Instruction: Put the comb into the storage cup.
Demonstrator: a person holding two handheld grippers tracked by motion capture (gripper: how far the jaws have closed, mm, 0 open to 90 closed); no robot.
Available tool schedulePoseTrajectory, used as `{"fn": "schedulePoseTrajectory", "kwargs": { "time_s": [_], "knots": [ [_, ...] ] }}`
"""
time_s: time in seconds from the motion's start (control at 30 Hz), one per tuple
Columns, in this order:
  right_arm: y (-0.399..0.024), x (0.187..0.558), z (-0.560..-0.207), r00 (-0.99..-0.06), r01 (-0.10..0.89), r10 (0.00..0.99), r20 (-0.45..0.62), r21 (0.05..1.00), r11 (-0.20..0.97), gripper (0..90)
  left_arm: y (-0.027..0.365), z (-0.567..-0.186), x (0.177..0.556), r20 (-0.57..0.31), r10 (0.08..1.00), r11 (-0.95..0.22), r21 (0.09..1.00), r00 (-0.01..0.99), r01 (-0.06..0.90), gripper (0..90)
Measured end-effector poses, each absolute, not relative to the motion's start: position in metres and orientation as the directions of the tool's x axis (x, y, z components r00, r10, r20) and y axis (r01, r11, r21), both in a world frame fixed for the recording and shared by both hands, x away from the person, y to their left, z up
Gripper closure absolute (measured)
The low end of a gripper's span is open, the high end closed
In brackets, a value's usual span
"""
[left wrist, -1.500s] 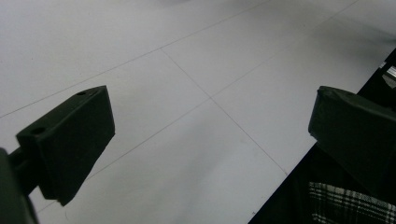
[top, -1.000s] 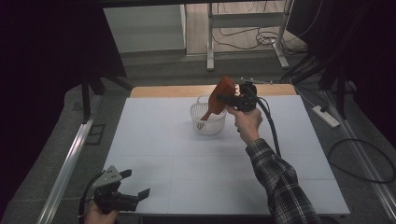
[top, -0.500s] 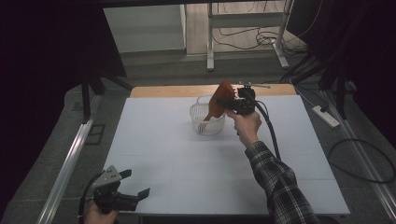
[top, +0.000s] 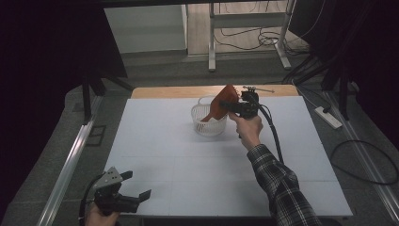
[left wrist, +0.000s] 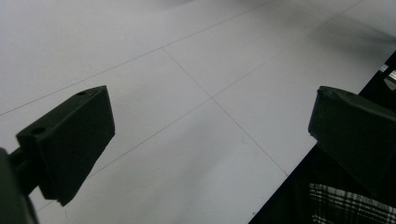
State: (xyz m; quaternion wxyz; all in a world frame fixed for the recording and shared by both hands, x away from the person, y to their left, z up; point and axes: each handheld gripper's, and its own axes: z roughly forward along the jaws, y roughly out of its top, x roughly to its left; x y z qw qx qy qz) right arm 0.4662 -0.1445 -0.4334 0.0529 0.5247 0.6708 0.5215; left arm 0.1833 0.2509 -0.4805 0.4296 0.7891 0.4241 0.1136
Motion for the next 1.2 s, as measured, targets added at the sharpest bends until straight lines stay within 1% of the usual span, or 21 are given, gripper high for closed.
{"fn": "schedulePoseTrajectory", "kwargs": {
  "time_s": [0.27,0.47,0.63,0.77,0.93,1.2],
  "knots": [
    [-0.1488,0.466,-0.4377,-0.429,0.647,0.772,0.468,0.756,-0.099,43.5,0.2505,-0.4806,0.1836,-0.186,0.768,-0.271,0.773,0.613,0.574,1.0],
    [-0.1506,0.467,-0.4417,-0.414,0.651,0.799,0.436,0.756,-0.075,37.4,0.2507,-0.4806,0.1836,-0.186,0.768,-0.271,0.773,0.613,0.574,0.9],
    [-0.152,0.4672,-0.4414,-0.428,0.648,0.8,0.422,0.76,-0.054,34.7,0.251,-0.4806,0.1837,-0.188,0.767,-0.27,0.773,0.613,0.574,0.9],
    [-0.1522,0.4677,-0.4419,-0.429,0.651,0.802,0.415,0.758,-0.043,29.3,0.251,-0.4806,0.1837,-0.188,0.767,-0.27,0.773,0.613,0.575,1.0],
    [-0.1516,0.4659,-0.4384,-0.448,0.622,0.809,0.381,0.783,-0.025,21.7,0.2511,-0.4806,0.1837,-0.189,0.767,-0.269,0.773,0.613,0.575,1.0],
    [-0.1526,0.4636,-0.4355,-0.479,0.605,0.813,0.33,0.795,0.033,16.9,0.2509,-0.4806,0.1836,-0.188,0.768,-0.27,0.773,0.613,0.575,0.9]
  ]
}}
